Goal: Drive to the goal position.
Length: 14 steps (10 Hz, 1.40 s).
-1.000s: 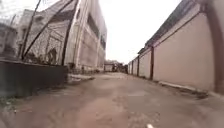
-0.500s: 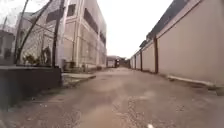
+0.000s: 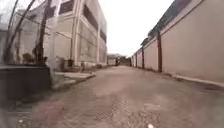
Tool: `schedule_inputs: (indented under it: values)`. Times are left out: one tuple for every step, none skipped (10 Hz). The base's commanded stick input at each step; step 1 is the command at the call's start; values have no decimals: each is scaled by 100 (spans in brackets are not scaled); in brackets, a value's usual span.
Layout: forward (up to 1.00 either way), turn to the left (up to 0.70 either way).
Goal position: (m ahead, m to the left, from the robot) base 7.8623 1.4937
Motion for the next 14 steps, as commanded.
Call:
schedule_inputs:
  values:
    - [100, 0]
    - [100, 0]
    - [100, 0]
    - [100, -40]
    - [100, 0]
    - [100, 0]
    - [100, 0]
    - [100, 0]
    - [100, 0]
    - [100, 0]
    - [100, -12]
    - [100, 0]
    - [100, 0]
    - [100, 0]
